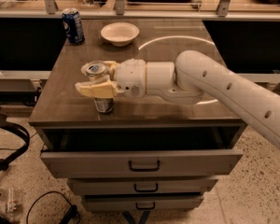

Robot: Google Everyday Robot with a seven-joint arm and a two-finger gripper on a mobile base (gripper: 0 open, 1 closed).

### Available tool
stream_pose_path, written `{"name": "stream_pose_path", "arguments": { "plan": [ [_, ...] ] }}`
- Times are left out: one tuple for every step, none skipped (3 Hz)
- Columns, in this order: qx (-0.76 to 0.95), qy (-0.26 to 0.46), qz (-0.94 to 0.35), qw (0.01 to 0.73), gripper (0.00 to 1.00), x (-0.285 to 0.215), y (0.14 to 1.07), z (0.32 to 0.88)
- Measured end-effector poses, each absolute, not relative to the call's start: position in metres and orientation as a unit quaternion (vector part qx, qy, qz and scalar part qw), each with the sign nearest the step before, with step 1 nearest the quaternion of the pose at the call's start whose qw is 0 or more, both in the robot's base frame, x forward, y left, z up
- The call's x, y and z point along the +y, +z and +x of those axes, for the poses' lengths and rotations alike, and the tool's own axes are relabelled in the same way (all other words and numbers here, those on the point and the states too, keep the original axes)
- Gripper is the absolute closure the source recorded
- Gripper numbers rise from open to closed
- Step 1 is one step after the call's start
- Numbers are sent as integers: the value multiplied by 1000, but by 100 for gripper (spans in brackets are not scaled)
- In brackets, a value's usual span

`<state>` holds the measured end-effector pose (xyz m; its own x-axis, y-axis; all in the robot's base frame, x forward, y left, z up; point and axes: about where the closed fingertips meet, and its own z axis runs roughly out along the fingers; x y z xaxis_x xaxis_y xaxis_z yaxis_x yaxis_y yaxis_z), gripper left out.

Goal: Move redbull can near paper bowl

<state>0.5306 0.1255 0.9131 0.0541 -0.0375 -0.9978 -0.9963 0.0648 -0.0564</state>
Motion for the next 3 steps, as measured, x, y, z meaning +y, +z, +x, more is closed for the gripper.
{"name": "stream_pose_path", "arguments": {
  "plan": [
    [507, 462, -507, 521, 100, 127, 920, 532],
    [514, 449, -491, 541, 100, 103, 953, 553],
    [521, 422, -466, 578, 100, 65, 999, 598]
  ]
}}
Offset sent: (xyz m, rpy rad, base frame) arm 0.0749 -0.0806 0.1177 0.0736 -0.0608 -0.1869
